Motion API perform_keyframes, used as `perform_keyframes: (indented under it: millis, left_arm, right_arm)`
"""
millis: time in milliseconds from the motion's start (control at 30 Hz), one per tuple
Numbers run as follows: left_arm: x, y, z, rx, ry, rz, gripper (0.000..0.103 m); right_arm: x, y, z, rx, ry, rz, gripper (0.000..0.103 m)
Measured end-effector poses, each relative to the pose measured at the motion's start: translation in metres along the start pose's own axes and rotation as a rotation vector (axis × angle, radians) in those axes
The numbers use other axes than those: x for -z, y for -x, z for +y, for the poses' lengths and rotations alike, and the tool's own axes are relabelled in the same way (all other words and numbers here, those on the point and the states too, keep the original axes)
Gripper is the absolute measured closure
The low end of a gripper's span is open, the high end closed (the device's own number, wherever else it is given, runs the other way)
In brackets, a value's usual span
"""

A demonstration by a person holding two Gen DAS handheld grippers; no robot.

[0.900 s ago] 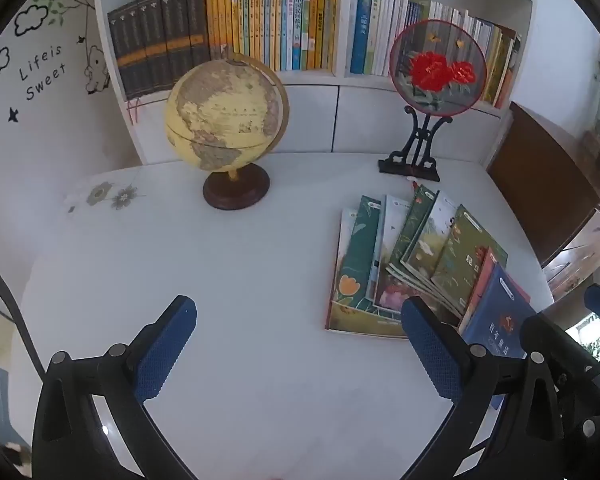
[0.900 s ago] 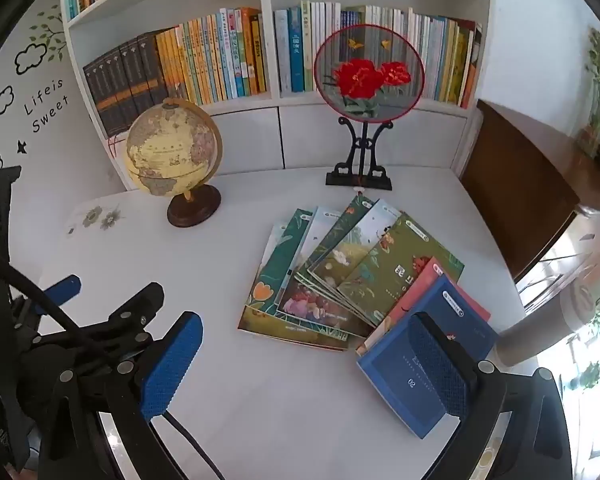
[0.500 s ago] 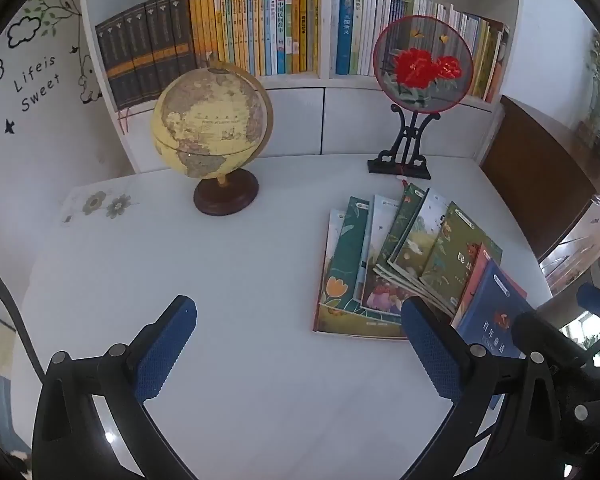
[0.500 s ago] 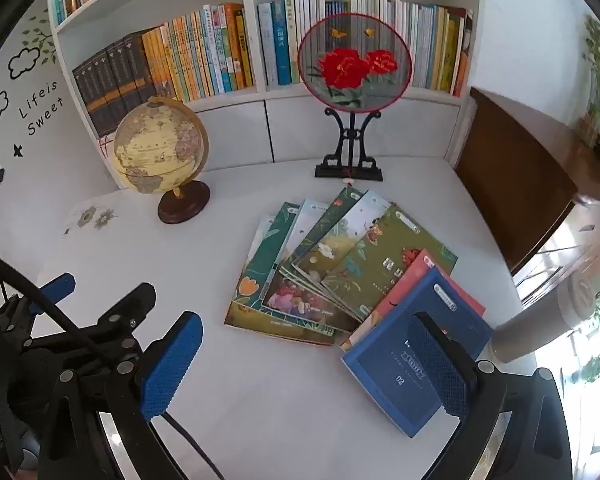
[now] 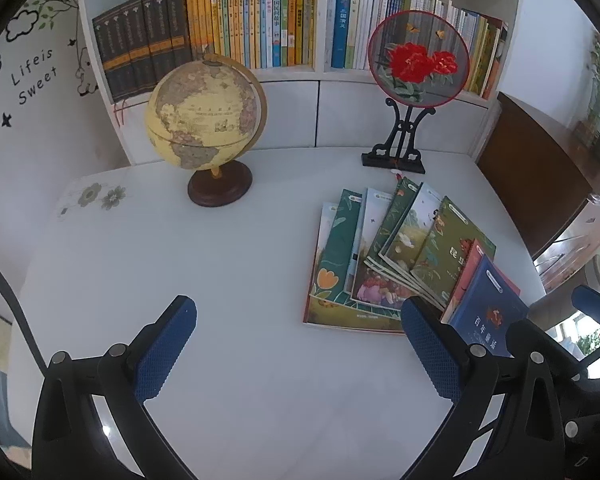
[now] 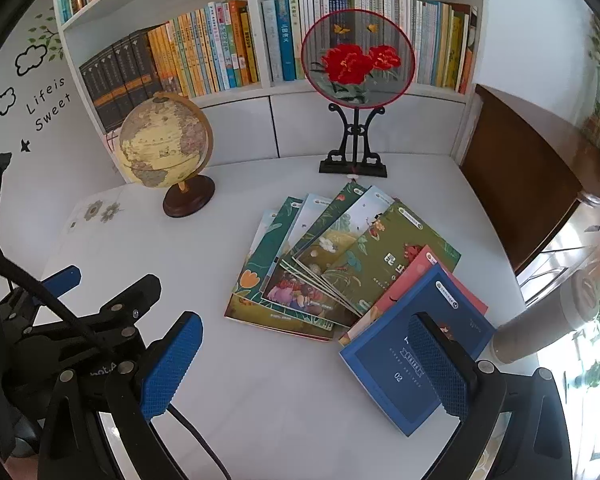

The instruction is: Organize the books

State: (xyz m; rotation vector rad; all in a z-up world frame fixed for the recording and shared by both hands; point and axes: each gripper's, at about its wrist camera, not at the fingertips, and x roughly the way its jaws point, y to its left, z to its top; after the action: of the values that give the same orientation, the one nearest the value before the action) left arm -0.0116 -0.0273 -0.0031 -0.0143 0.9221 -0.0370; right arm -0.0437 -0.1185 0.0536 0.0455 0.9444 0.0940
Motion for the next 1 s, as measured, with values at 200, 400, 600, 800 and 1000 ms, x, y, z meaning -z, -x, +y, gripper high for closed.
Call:
perform_keyframes:
  millis: [200, 400, 600, 800, 1000]
  left_arm:
    - [0.004, -0.003, 0.010, -0.013, 0.059, 0.029, 0.001]
    - [0.008, -0.001, 0.015, 0.032, 0.114, 0.058, 0.001]
    - [0.016, 0.009, 0.034, 0.018, 0.187, 0.033, 0.002]
    - [0.024, 0.016, 0.044, -0.028, 0.157, 0.017, 0.002]
    - [0.028, 0.017, 0.061, -0.043, 0.187, 0.013, 0.002]
  right_arm:
    - [0.007, -0.003, 0.003, 0.026, 0.015, 0.008, 0.001]
    - [0.019, -0.005, 0.008, 0.023, 0.048, -0.015, 0.001]
    - [0.018, -0.002, 0.020, 0.013, 0.053, -0.064, 0.001]
    - [0.015, -0.014, 0.020, -0.058, 0.007, -0.037, 0.001]
    - [0.012, -0.020, 0.023, -0.079, -0.032, -0.031, 0.001]
